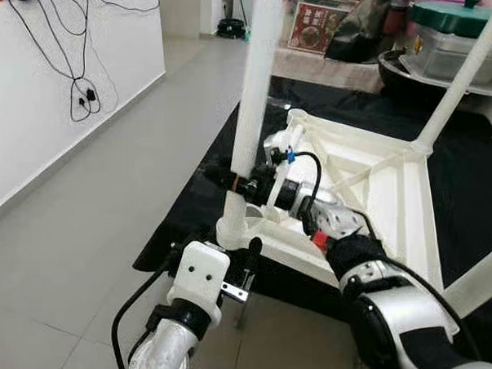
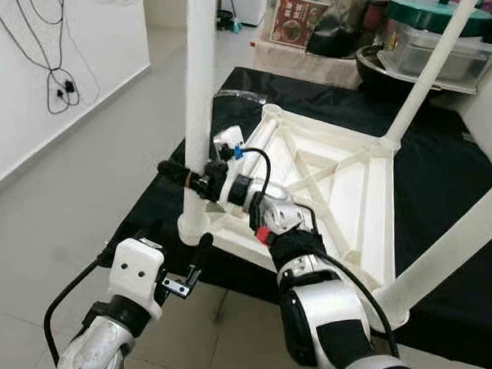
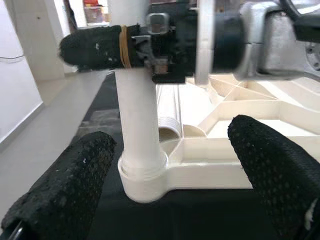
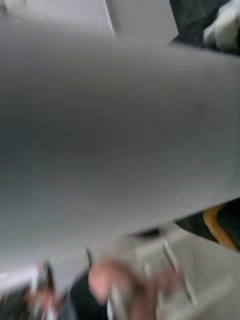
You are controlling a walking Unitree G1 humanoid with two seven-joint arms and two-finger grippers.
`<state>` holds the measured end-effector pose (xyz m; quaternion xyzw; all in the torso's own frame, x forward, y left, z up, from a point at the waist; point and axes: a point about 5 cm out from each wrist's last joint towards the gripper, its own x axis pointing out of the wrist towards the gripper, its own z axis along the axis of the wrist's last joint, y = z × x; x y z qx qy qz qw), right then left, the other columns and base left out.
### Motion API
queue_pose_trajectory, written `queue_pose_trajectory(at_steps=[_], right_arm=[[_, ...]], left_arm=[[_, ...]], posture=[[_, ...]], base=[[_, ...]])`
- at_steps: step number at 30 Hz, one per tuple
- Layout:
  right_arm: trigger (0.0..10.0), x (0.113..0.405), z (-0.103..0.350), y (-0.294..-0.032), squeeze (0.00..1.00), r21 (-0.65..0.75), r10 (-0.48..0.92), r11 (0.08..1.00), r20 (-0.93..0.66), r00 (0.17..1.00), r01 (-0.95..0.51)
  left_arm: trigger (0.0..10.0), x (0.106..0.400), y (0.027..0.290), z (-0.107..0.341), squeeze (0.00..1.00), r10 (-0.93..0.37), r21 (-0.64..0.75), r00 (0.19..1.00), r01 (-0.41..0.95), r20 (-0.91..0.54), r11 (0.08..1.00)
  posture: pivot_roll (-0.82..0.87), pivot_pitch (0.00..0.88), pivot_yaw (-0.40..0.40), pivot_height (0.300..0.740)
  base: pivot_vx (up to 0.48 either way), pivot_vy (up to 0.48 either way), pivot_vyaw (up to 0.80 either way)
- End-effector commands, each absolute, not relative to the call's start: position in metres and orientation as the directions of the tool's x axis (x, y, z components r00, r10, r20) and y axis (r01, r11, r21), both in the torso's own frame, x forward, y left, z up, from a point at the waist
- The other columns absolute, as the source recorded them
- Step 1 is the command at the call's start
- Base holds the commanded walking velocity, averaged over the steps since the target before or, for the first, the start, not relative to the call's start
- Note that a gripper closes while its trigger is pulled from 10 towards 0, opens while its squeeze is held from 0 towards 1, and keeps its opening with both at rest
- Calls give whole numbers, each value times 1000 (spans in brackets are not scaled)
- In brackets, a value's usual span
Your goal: Building children table
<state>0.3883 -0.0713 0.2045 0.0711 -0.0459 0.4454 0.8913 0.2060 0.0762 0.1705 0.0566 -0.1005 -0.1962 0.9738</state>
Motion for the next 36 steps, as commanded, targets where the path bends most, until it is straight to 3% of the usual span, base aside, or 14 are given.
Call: queue_pose_trajectory(at_steps=[1, 4, 9, 11, 13, 16, 21, 22, 25, 26, 28, 29, 33, 36], right_arm=[[0, 394, 199, -82, 0, 137, 694, 694, 134, 708, -707], [0, 406, 203, -108, 0, 147, 449, 876, 96, 888, -459], [0, 411, 197, -137, 0, 131, 136, 982, 35, 990, -140], [0, 408, 189, -156, 0, 123, -103, 987, -5, 995, 102], [0, 408, 189, -156, 0, 123, -103, 987, -5, 995, 102], [0, 400, 177, -168, 0, 127, -347, 928, -52, 936, 351], [0, 396, 167, -153, 0, 192, -360, 908, -92, 928, 371], [10000, 397, 171, -143, 0, 227, -306, 922, -67, 950, 313], [10000, 400, 178, -134, 0, 267, -233, 936, -18, 972, 229], [10000, 401, 187, -129, 1000, 283, -180, 945, 38, 983, 163], [10000, 402, 193, -125, 1000, 289, -149, 950, 74, 986, 122], [10000, 403, 203, -121, 0, 263, -98, 963, 137, 986, 59], [10000, 405, 215, -109, 0, 281, 64, 952, 197, 978, -119], [10000, 403, 221, -96, 0, 295, 398, 837, 249, 883, -461]], left_arm=[[10000, 205, 77, 167, 0, -388, 150, 908, 367, 156, 918], [10000, 205, 77, 166, 0, -389, 150, 908, 367, 155, 918], [10000, 206, 76, 166, 0, -392, 150, 907, 370, 153, 917], [10000, 206, 76, 166, 0, -393, 151, 907, 372, 153, 916], [10000, 206, 76, 166, 0, -393, 151, 907, 372, 153, 916], [10000, 206, 77, 166, 0, -394, 152, 907, 372, 151, 916], [10000, 206, 76, 166, 0, -395, 150, 906, 374, 150, 915], [10000, 206, 76, 166, 0, -394, 150, 907, 373, 150, 916], [10000, 206, 77, 166, 0, -392, 149, 907, 371, 151, 916], [10000, 206, 77, 166, 0, -391, 149, 908, 370, 151, 917], [10000, 206, 77, 166, 0, -391, 149, 908, 370, 151, 917], [10000, 206, 77, 166, 0, -390, 150, 908, 369, 151, 917], [10000, 207, 77, 166, 0, -389, 151, 909, 368, 151, 918], [10000, 207, 77, 166, 0, -389, 154, 909, 367, 151, 917]], posture=[[105, 58, -138, 740], [101, 60, -134, 740], [98, 65, -128, 740], [98, 66, -127, 740], [98, 66, -127, 740], [97, 71, -127, 740], [96, 72, -123, 740], [96, 73, -125, 740], [96, 74, -124, 740], [97, 73, -129, 740], [97, 73, -129, 740], [96, 75, -128, 740], [96, 75, -129, 740], [97, 74, -130, 740]], base=[[0, 0, 0], [0, 0, 0], [0, 0, 0], [0, 0, 0], [0, 0, 0], [0, 0, 0], [0, 0, 0], [0, 0, 0], [0, 0, 0], [0, 0, 0], [0, 0, 0], [0, 0, 0], [0, 0, 0], [0, 0, 0]])
